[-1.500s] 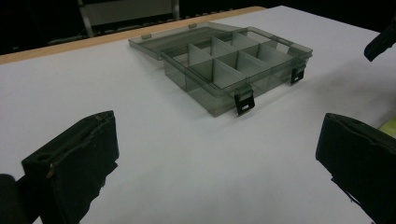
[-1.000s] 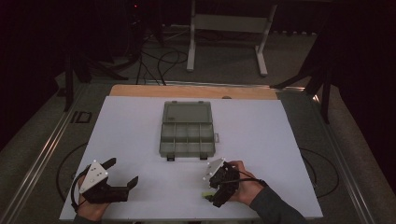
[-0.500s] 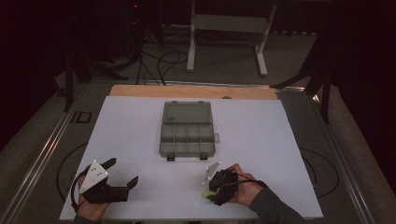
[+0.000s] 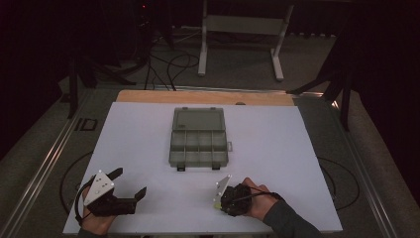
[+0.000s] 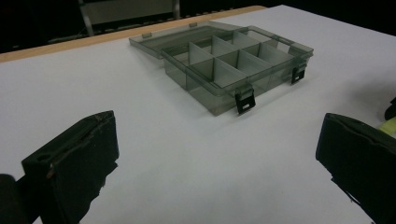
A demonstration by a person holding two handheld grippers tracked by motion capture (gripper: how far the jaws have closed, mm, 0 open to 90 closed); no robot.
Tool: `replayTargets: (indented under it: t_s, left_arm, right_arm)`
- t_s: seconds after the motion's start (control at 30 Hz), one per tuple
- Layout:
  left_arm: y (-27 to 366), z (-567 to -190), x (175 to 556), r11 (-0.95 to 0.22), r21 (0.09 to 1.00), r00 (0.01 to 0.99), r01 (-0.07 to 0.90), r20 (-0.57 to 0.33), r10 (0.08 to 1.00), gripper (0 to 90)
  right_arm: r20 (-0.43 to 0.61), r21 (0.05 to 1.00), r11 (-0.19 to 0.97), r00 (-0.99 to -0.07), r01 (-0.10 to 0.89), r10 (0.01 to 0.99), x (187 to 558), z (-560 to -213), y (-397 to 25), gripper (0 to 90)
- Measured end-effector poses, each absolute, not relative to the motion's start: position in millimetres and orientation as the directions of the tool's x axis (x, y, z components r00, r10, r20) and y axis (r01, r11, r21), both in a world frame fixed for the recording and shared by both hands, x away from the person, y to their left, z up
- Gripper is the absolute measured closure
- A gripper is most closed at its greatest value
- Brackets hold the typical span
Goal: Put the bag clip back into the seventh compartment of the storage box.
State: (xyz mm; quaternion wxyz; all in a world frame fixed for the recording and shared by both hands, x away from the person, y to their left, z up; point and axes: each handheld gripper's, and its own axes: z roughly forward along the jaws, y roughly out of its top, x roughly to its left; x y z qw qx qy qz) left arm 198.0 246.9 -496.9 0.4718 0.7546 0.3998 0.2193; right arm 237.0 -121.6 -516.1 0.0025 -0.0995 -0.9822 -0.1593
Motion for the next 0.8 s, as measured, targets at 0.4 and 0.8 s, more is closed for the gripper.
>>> replayTargets:
  t_s: [0.4,0.8]
  left_arm:
    - [246,-497,198,-0.236,0.887,0.584,0.397,-0.046,0.810,0.1]
    - [246,-497,198,-0.239,0.886,0.585,0.398,-0.045,0.810,0.1]
  right_arm:
    - [0.050,0.351,0.902,-0.967,0.252,0.250,239,-509,-127,77.9]
    - [0.047,0.383,0.875,-0.952,0.297,0.303,241,-498,-128,77.9]
